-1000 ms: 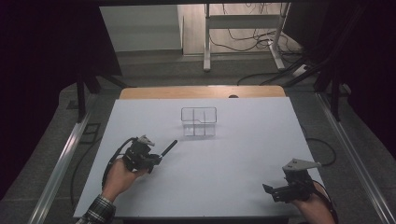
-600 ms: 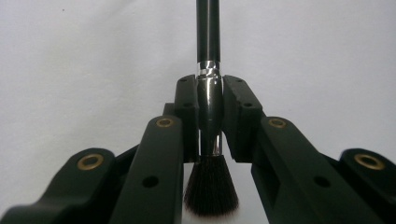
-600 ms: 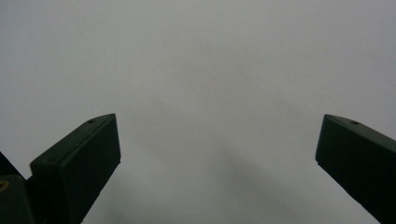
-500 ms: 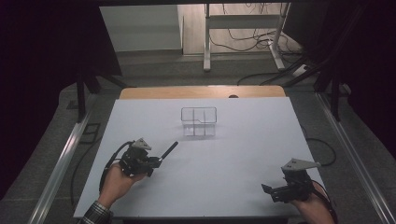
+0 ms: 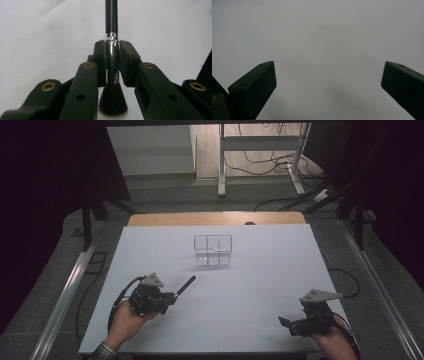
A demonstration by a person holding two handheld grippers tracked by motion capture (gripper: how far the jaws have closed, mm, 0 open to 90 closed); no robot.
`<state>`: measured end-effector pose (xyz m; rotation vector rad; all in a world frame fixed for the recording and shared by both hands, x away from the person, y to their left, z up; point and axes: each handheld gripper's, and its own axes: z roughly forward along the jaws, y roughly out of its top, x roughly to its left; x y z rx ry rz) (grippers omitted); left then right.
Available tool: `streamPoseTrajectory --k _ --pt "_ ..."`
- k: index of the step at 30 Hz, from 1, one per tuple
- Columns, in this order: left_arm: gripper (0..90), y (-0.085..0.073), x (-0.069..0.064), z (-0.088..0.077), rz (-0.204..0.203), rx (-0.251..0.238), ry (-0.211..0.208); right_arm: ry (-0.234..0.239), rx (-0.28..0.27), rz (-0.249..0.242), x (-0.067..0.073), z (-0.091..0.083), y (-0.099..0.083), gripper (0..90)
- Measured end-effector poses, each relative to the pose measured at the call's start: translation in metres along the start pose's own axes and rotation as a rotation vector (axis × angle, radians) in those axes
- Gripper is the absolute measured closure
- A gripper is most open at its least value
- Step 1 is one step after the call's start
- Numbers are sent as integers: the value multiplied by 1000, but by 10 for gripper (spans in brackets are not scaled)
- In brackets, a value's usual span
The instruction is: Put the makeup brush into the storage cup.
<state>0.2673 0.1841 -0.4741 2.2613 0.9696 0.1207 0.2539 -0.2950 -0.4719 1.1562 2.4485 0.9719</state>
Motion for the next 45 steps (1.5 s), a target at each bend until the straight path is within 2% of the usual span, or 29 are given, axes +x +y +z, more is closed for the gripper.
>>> streamPoseTrajectory --k 6,12,13,17,18,22,27,34,35,39,41,45 --pt "769 -1 -2 0 5 2 -24 -4 -7 -8 2 1 1 0" --pt "769 -1 -9 1 16 1 -46 -1 -15 4 4 1 3 0" --pt "768 0 -11 1 32 6 -53 -6 -21 16 5 1 4 0" --pt "769 1 -14 2 43 5 -69 -5 -24 18 7 0 7 0" --pt "769 2 -16 2 50 3 -78 -2 -31 33 8 1 8 0" --pt "769 3 -19 3 62 6 -85 11 -41 25 11 1 12 0" --pt "768 3 -24 4 75 9 -89 20 -25 -36 19 4 17 0" --pt "768 2 -30 5 86 10 -96 37 -25 -74 26 8 23 0" --pt "768 2 -32 5 89 10 -95 39 -27 -97 29 9 26 0" --pt "768 2 -35 7 93 9 -102 37 -24 -126 32 11 28 0" --pt "768 2 -37 9 98 11 -107 29 -16 -171 36 13 31 0" --pt "768 4 -42 12 111 18 -119 38 -16 -194 40 15 35 0"
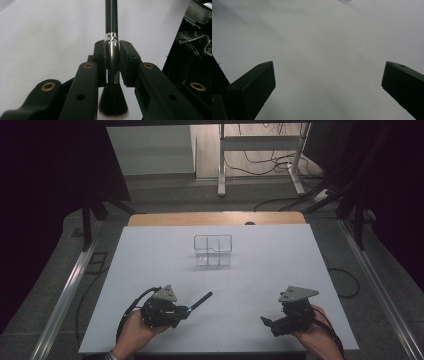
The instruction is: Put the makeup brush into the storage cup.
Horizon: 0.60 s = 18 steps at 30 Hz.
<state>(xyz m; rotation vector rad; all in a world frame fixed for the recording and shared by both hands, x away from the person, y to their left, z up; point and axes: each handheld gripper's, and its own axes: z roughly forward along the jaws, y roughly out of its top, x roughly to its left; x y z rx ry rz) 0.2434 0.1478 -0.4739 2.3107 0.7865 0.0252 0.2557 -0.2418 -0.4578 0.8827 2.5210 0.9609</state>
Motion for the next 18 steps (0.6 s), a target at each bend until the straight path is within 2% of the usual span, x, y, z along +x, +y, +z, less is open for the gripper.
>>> streamPoseTrajectory --k 8,18 --pt "768 3 -2 5 14 12 -17 56 -23 -30 7 5 13 0" --pt "769 10 -5 11 36 24 -38 109 -8 -65 17 15 28 0"
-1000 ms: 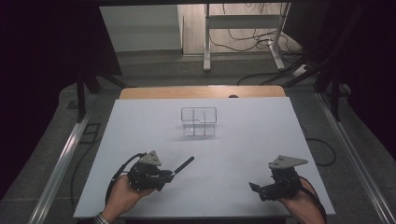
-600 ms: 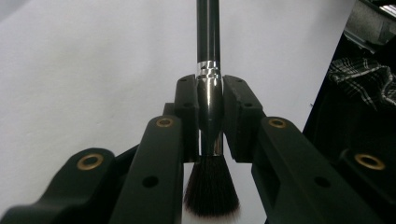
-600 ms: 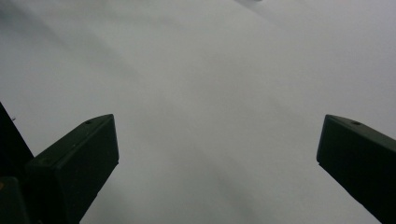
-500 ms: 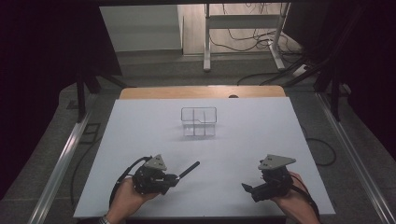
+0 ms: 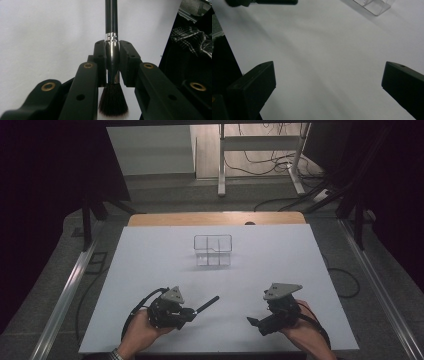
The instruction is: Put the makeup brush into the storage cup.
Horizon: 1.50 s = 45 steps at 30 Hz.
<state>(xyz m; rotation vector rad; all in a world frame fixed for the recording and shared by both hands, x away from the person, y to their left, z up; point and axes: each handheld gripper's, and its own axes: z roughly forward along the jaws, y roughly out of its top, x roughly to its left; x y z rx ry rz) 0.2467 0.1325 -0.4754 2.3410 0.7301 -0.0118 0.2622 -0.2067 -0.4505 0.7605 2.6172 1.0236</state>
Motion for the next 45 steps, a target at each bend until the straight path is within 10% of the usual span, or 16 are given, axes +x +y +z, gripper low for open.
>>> streamPoseTrajectory --k 45 --pt "769 26 -9 19 62 55 -52 51 100 -182 29 49 46 59"
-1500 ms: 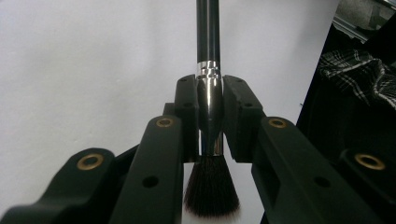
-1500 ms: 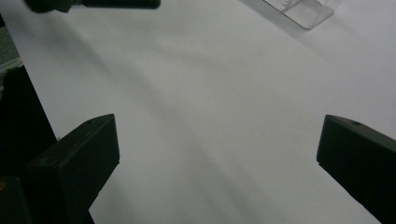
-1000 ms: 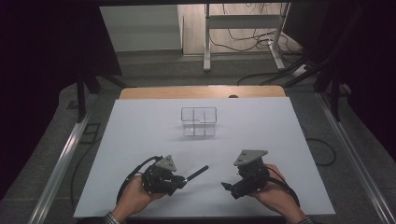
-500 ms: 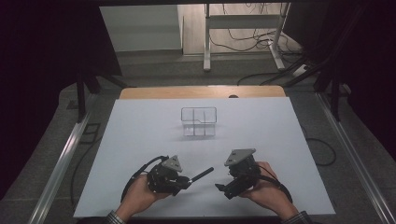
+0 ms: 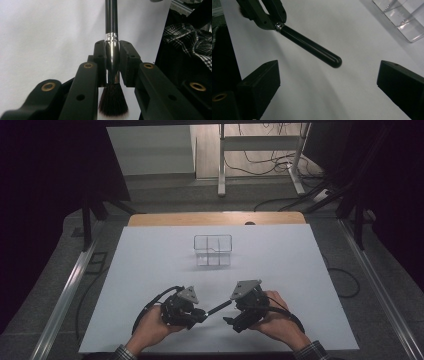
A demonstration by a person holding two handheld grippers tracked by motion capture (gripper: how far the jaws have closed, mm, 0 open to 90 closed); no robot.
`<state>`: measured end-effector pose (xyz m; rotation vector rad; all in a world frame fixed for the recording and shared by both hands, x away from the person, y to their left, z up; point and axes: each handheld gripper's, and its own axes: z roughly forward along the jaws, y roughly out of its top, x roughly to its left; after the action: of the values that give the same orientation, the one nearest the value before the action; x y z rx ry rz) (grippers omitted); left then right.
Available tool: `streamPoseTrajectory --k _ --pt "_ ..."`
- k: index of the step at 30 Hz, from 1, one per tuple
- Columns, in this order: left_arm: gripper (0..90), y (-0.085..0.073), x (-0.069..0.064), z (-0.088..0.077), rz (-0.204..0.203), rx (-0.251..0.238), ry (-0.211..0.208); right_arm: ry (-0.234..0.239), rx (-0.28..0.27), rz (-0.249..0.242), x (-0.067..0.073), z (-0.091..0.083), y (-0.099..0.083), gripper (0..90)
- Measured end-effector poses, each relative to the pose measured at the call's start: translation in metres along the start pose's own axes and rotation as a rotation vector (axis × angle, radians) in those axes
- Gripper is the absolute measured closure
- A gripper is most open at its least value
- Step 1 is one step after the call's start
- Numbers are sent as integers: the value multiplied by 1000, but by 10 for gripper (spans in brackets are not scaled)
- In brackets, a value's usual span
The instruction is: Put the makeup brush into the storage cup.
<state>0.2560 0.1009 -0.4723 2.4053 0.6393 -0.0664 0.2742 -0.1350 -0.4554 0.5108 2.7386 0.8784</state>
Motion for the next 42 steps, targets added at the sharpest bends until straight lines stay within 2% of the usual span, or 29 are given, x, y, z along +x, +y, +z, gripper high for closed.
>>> streamPoseTrajectory --k 6,7,9,11,13,15,18,21,24,27,29,30,31,32,33,34,35,37,38,39,41,42 --pt "769 4 -2 2 9 9 -13 26 25 -43 3 7 4 101" --pt "769 5 -1 1 36 31 -14 22 32 -55 4 9 5 109" --pt "769 6 -2 1 46 40 -16 27 40 -80 6 13 7 154" --pt "769 7 -2 1 47 41 -20 31 43 -89 7 14 8 165" --pt "769 8 -3 1 44 42 -23 30 51 -113 8 16 10 235" --pt "769 8 -3 1 42 43 -25 27 51 -121 9 17 11 253" --pt "769 9 -4 1 45 48 -29 53 64 -154 11 19 14 329" --pt "769 10 -5 2 43 48 -32 40 69 -175 14 21 14 363" --pt "769 10 -5 3 46 54 -33 48 73 -183 14 22 15 391" --pt "769 10 -6 5 42 54 -41 56 71 -197 16 23 14 494" --pt "766 10 -5 4 51 51 -36 86 93 -204 17 23 14 584" --pt "751 10 -5 4 51 51 -36 86 93 -204 17 23 14 584" --pt "751 10 -5 2 48 32 -20 100 109 -217 18 23 13 652" --pt "715 9 -6 1 12 -27 3 123 125 -235 19 22 12 738" --pt "641 10 -2 -3 0 -52 -1 174 116 -238 23 21 12 787" --pt "565 10 -2 -3 0 -52 -1 174 116 -238 23 21 12 787" --pt "486 8 1 -7 -14 -89 32 159 134 -232 23 20 15 787" --pt "407 7 1 -8 -19 -103 44 168 120 -197 20 20 14 787" --pt "360 7 1 -8 -19 -103 44 168 120 -197 20 20 14 787" --pt "301 6 2 -8 -23 -127 69 143 128 -189 19 20 12 786" --pt "245 6 2 -8 -26 -126 79 143 122 -175 16 19 10 786" --pt "245 5 3 -8 -27 -127 87 143 122 -175 16 19 10 786"
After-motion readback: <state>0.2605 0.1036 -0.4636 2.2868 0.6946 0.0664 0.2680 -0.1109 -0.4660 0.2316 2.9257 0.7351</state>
